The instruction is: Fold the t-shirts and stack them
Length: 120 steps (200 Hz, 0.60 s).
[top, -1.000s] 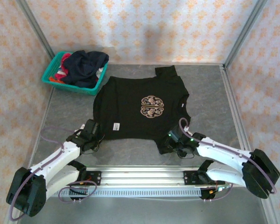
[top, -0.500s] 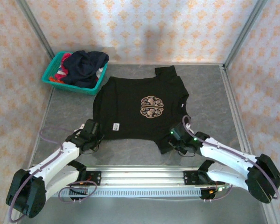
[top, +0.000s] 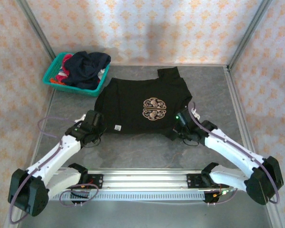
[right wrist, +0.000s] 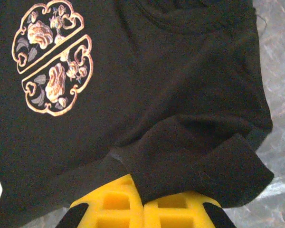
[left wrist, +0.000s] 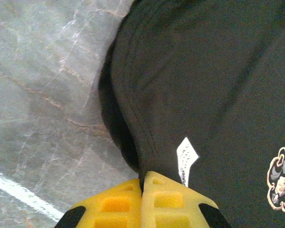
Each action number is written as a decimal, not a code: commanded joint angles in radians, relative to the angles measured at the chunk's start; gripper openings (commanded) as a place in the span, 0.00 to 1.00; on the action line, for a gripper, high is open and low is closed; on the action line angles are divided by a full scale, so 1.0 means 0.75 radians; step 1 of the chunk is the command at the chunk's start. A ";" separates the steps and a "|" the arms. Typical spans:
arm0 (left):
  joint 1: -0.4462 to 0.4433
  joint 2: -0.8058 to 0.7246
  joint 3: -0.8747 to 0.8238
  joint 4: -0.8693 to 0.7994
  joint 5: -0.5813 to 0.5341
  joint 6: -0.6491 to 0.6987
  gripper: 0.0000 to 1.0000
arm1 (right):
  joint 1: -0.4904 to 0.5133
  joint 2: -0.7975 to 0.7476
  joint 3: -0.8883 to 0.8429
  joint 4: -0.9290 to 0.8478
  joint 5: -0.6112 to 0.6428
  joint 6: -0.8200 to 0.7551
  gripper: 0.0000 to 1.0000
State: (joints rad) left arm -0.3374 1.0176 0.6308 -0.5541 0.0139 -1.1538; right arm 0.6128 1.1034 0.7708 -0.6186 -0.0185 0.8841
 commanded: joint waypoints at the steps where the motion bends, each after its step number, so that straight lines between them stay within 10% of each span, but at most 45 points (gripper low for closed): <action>1: 0.018 0.067 0.112 -0.068 -0.062 0.102 0.00 | -0.042 0.084 0.098 0.010 -0.013 -0.156 0.00; 120: 0.099 0.369 0.322 -0.067 -0.071 0.219 0.00 | -0.185 0.510 0.473 0.031 -0.120 -0.487 0.00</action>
State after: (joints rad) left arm -0.2783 1.2644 0.8318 -0.5766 -0.0025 -1.0183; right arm 0.4885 1.4437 1.0660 -0.6014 -0.1055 0.5846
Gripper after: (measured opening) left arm 0.053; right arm 0.046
